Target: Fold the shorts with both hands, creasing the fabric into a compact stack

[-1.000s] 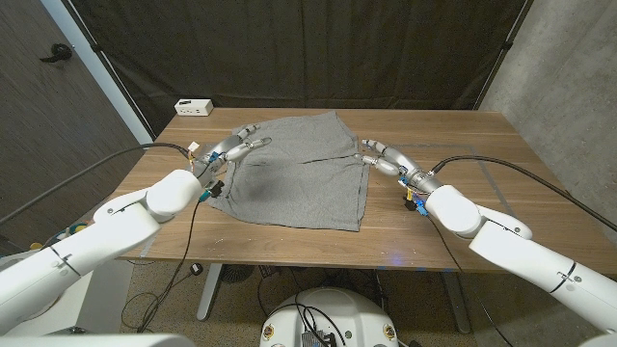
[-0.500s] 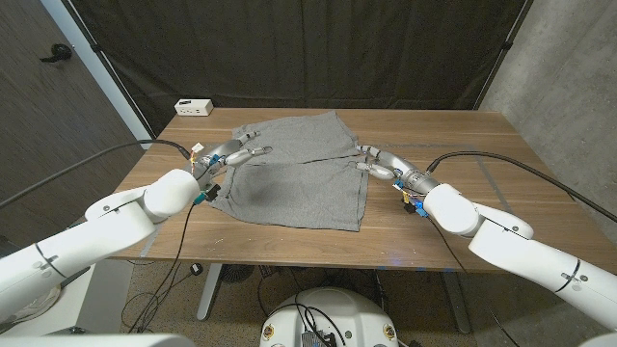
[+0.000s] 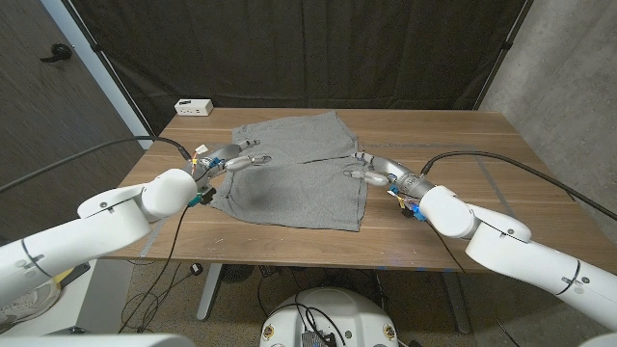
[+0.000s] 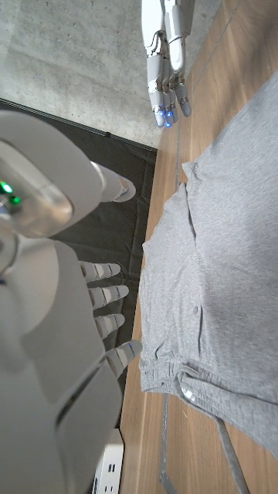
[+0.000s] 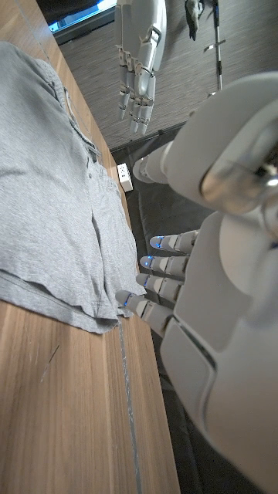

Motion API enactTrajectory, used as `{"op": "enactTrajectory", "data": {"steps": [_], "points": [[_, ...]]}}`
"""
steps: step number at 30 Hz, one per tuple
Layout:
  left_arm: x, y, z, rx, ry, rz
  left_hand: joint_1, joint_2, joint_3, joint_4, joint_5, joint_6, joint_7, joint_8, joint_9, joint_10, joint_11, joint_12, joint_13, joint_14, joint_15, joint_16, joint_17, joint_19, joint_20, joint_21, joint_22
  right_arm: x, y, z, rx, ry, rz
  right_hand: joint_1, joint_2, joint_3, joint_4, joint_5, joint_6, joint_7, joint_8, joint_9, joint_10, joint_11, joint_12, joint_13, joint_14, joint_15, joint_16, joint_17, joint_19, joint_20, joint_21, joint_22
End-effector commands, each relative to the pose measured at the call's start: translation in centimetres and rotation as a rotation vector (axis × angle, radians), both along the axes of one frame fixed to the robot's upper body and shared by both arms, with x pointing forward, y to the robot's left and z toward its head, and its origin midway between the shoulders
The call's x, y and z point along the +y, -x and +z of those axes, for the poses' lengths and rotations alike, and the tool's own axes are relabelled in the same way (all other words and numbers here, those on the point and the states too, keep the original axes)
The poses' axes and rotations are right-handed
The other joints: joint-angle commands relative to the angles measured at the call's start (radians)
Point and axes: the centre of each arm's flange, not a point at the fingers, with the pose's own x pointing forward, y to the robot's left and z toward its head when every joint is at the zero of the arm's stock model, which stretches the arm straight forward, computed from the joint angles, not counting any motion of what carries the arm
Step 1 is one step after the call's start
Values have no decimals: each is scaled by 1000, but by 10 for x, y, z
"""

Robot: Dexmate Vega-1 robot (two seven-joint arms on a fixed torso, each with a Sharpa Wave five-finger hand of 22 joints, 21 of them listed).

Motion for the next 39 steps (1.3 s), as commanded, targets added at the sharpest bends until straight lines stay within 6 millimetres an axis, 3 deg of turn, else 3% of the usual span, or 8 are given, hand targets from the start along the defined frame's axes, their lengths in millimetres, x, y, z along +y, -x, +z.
{"op": "enactTrajectory", "data": {"steps": [1,11,22,39], "points": [[2,10,-2,49,-84,61,22,-3,3,-13,-1,29,-2,12,3,18,-3,7,4,8,-1,4,2,13,1,6,0,12,7,-10,7,63,-16,17,1,7,-9,-2,14,-3,4,5,11,2,6,4,12,1,6,3,14,-1,7,3],[3,18,-2,60,-162,113,48,-9,7,-31,-1,45,-6,11,4,42,-9,9,4,22,-3,5,2,34,-3,10,-2,27,9,-17,4,116,-25,34,-7,12,-24,-4,30,-2,5,6,22,-5,4,4,30,-7,7,3,27,0,9,2],[6,22,-2,91,-246,175,116,-15,23,-57,5,93,-11,20,4,80,-15,12,5,47,-8,5,1,61,-6,11,-6,43,12,-26,-7,166,-41,64,-15,22,-45,-2,54,-4,8,6,44,-9,6,4,55,-15,10,2,48,1,13,2],[9,29,3,147,-394,286,210,-30,41,-68,20,145,-19,27,5,77,-26,-2,6,44,1,-3,2,71,-10,3,-10,59,19,-39,-21,234,-75,141,-53,36,-79,11,117,-4,16,6,92,-19,7,4,105,-43,13,3,91,1,17,2]]}}
